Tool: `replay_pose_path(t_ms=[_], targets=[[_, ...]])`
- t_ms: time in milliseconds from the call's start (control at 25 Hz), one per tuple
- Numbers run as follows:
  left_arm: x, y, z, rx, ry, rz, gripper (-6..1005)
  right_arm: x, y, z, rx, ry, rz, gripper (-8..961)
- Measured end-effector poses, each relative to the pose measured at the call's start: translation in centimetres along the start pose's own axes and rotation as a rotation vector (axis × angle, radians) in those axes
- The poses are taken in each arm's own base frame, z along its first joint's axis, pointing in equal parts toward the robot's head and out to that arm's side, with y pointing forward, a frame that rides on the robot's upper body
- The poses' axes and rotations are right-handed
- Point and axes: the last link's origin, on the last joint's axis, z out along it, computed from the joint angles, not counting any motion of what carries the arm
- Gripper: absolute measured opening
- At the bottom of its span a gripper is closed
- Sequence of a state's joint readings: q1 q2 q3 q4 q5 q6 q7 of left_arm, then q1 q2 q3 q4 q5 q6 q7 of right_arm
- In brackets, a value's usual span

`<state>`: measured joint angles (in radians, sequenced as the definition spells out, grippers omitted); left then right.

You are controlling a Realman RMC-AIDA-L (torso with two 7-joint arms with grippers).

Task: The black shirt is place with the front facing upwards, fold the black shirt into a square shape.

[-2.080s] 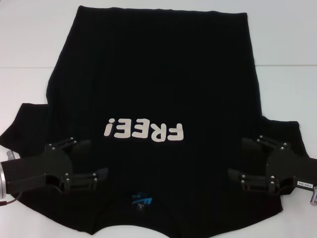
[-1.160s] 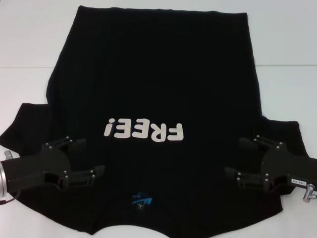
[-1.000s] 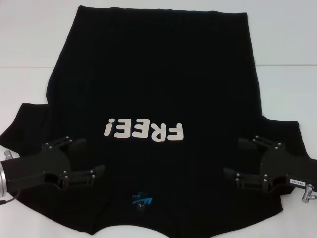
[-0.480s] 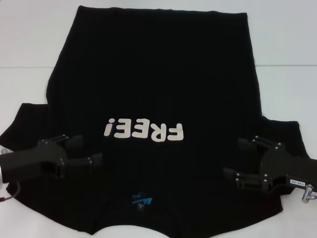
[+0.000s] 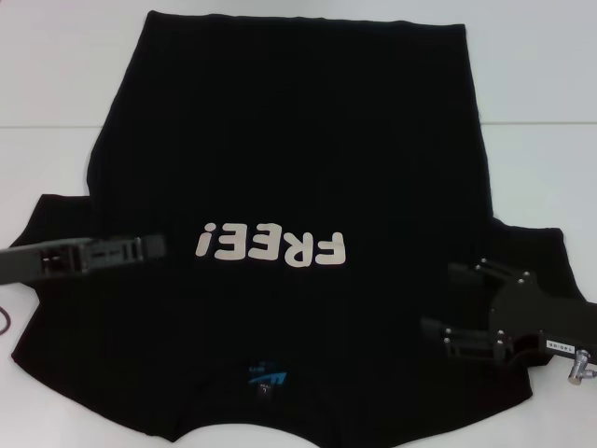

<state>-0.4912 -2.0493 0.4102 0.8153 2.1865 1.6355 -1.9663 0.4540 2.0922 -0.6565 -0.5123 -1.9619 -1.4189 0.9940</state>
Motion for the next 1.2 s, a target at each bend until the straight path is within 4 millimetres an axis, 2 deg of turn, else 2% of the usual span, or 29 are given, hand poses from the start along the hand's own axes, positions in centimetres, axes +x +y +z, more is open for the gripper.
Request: replay_pose_path(t_ms=[240,520,680,960,1200], targets=[[1.3,-1.5,-1.2,0.105,-0.011,-0.193,933,0.1,0.1,0.1,-0.004,-0.001,0.006,936],[2.1,-3.9,-3.6,0.237,0.105,-0.35,933,0.1,0.1,0.1,-0.003,0.0,0.008,936],[1.9,-4.8,-4.6,0.298,0.094,-0.365,933,0.3,0.1,0.1,0.003,0.006,0.009,935],[1.2,-5.8,-5.0,0.395,0.032,-0.349,932,0.3,0.1,0.0,0.005,0.008,0.011,935],[0.7,-6.6,-5.4,0.444,0.05,-0.361,932,0.4,-0.1,0.1,0.013,0.015,0.011,935]])
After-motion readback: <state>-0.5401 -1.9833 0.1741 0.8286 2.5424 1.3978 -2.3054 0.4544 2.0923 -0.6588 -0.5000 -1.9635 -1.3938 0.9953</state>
